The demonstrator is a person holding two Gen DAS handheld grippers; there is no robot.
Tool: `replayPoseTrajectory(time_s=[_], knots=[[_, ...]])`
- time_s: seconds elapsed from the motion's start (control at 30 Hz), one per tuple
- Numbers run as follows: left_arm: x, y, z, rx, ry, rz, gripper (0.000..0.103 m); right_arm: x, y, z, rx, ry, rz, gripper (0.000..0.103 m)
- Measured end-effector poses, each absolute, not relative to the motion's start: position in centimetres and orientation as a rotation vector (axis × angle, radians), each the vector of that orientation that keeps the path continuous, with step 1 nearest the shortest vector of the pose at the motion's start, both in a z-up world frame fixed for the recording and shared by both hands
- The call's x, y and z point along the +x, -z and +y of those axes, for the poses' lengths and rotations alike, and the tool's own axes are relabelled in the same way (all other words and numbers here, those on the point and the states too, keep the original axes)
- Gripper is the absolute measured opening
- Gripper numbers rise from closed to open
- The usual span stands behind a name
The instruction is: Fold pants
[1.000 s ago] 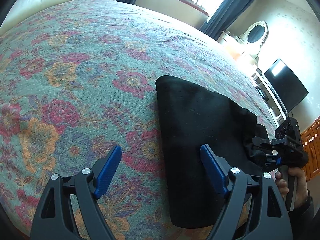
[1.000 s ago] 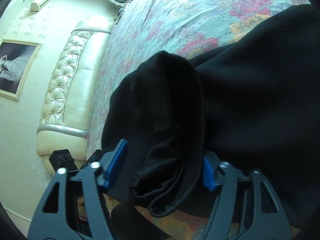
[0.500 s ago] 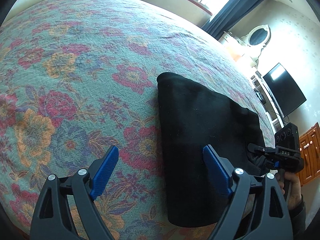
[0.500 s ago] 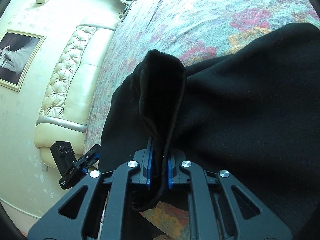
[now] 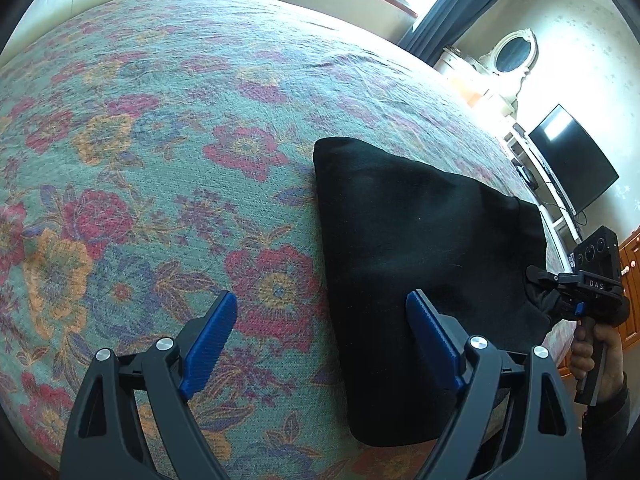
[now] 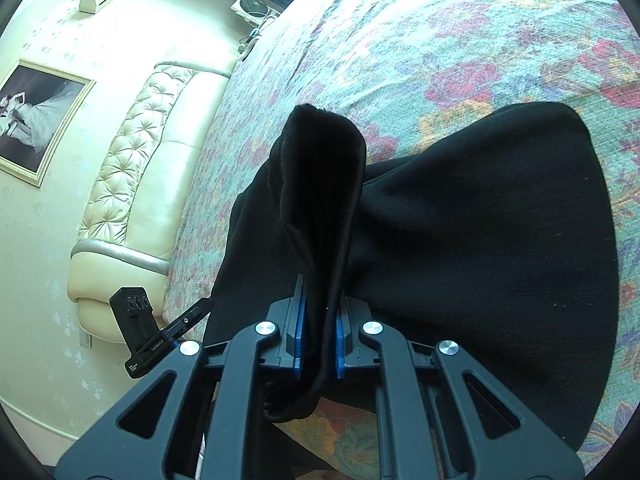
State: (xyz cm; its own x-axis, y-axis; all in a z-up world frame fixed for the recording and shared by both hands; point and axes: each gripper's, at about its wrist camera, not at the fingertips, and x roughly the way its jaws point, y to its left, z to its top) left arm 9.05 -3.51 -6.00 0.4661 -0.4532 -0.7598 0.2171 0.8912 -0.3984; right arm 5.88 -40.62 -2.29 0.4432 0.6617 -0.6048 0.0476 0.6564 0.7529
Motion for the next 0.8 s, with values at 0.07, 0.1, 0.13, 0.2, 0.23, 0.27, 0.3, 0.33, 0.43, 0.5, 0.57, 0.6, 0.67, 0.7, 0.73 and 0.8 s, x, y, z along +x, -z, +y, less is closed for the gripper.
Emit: replayPoseTrajectory(time_s=[0.07, 0.1, 0.13, 0.2, 0.23, 0.27, 0.3, 0.33, 0.43, 0.5, 0.57, 0.6, 0.67, 0.7, 0.73, 0.8], knots=[[9.1, 6.0, -3.8, -0.261, 0.421, 1.009, 0.085, 5.7, 2.2, -41.1, 0.790, -0.425, 1.056, 0.011], [9.1, 6.0, -3.9, -0.261, 0.424, 1.009, 0.085, 5.6, 2.2, -41.1, 0.792, -0.420, 1.055, 0.011], [9.2, 5.9, -4.1, -0.262, 0.425, 1.008, 0.085, 5.6, 2.1, -41.2, 0.794, -0.415, 1.053, 0.011], [9.2, 5.9, -4.5, -0.259, 0.436, 1.011, 0.085, 5.4, 2.2, -41.5, 0.796, -0.406, 1.050, 0.010], [9.2, 5.8, -4.7, -0.255, 0.440, 1.010, 0.085, 5.2, 2.2, -41.6, 0.799, -0.404, 1.048, 0.010], [9.2, 5.8, -4.9, -0.251, 0.441, 1.010, 0.085, 5.2, 2.1, -41.7, 0.799, -0.401, 1.046, 0.010], [9.3, 5.7, -5.1, -0.250, 0.445, 1.010, 0.085, 5.1, 2.1, -41.9, 0.799, -0.399, 1.044, 0.010], [9.3, 5.6, -5.4, -0.250, 0.448, 1.010, 0.085, 5.1, 2.1, -42.0, 0.800, -0.396, 1.042, 0.010], [9.2, 5.5, -5.9, -0.245, 0.462, 1.009, 0.085, 4.7, 2.0, -42.8, 0.798, -0.387, 1.034, 0.010], [9.1, 5.4, -6.5, -0.238, 0.471, 1.009, 0.085, 4.4, 2.0, -43.3, 0.803, -0.376, 1.028, 0.010], [9.1, 5.4, -7.0, -0.227, 0.480, 1.011, 0.085, 4.1, 2.0, -44.0, 0.810, -0.364, 1.023, 0.009], [9.1, 5.4, -7.3, -0.225, 0.485, 1.011, 0.085, 4.0, 1.8, -44.0, 0.814, -0.357, 1.019, 0.009], [9.2, 5.5, -7.6, -0.221, 0.491, 1.012, 0.085, 3.7, 1.8, -44.8, 0.825, -0.345, 1.012, 0.006], [9.2, 5.5, -7.8, -0.220, 0.494, 1.012, 0.085, 3.4, 1.9, -45.2, 0.829, -0.341, 1.009, 0.005], [9.3, 5.5, -7.9, -0.220, 0.498, 1.013, 0.085, 3.3, 1.9, -45.6, 0.831, -0.335, 1.006, 0.005], [9.2, 5.4, -8.4, -0.221, 0.500, 1.012, 0.085, 3.0, 2.0, -46.1, 0.828, -0.325, 1.011, 0.003]])
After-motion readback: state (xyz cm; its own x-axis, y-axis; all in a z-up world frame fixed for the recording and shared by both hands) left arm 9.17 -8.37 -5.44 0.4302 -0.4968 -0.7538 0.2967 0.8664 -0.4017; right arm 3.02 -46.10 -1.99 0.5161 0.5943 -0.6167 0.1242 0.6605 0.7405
